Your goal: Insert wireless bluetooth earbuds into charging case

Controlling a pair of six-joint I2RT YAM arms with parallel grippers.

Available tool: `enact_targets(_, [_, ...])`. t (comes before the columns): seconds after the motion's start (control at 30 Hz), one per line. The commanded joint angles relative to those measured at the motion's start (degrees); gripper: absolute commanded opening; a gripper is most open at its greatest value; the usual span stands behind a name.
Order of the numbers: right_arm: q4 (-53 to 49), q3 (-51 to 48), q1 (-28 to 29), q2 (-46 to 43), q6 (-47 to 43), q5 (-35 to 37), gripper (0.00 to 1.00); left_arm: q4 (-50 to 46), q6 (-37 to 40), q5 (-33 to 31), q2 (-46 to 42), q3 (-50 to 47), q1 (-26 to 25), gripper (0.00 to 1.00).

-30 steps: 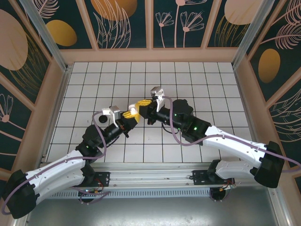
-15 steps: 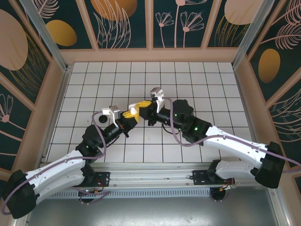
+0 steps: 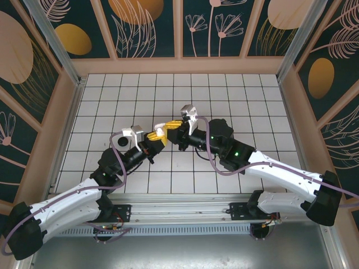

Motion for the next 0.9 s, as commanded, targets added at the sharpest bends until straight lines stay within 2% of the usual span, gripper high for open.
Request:
enact_targets(0.0, [-2.78,0.23,0.73,-0.17,-1.22,-3.80,0.16,1.57,0.24,-1.62,0.16,2.11,0.19,0.00])
enact_targets(0.2, [-7.21,2.95,0.72,1.74,-2.25,-4.80,0.18,1.24,0.52,-1.51,0.17,2.15,0.18,0.00])
enact_targets(0.4, [-8.77,3.86,0.73,0.54,-0.01,-1.46,0.39,-0.39,1.51,-1.75,-0.26,2.27,0.18,0.00])
enact_targets(0.57, [-11.37,5.88,0.54,-0.92,2.26,0.84,0.48,-3.18,3.65,-2.55,-0.93,2.41,0.15,0.00])
enact_targets(0.67, [-14.04,7.76,0.36,-1.43,4.37,1.74,0.51,-4.67,4.83,-3.08,-1.45,2.40,0.16,0.00])
enact_targets(0.87, [-23.56,13.58,-0.04,-0.82,13.19,9.41,0.50,-7.48,7.70,-4.09,-2.03,2.49,0.16,0.00])
